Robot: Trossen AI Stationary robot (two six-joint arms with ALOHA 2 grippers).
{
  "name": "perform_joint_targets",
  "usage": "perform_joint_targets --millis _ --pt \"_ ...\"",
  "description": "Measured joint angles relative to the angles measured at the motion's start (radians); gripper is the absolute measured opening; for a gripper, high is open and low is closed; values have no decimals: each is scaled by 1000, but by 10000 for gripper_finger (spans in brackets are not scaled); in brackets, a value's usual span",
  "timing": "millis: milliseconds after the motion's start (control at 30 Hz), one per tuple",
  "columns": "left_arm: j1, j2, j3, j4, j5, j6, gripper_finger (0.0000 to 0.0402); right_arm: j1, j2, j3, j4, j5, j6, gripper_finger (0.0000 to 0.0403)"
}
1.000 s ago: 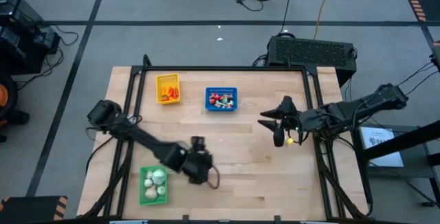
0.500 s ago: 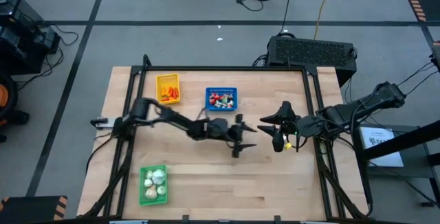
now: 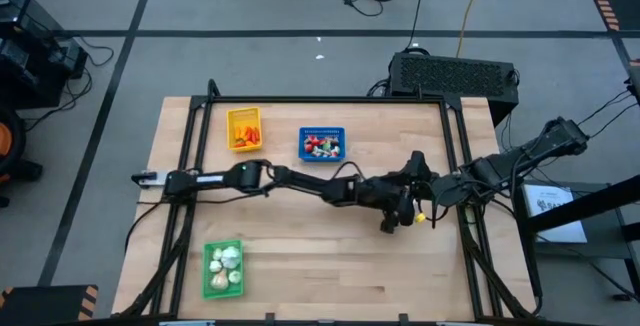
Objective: Sort produce into baskets
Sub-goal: Put the garlic into the green bin
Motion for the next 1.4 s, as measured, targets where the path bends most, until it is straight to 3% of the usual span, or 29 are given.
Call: perform_joint_targets --millis 167,267,533,767,900,1400 --pt "0 64 149 -46 -70 -1 375 0 0 0 -1 0 -1 146" --pt "1 80 163 -45 -15 -63 390 0 0 0 -1 0 -3 146" --pt "0 158 164 7 0 -88 392 -1 -1 0 3 9 -8 146" --pt "27 180 165 34 35 -229 392 -8 -1 0 33 8 -61 146" --pt "45 180 165 2 126 -291 377 -8 -1 0 31 8 -68 146" --pt "42 180 164 2 140 -266 284 -8 -2 0 31 7 -82 146"
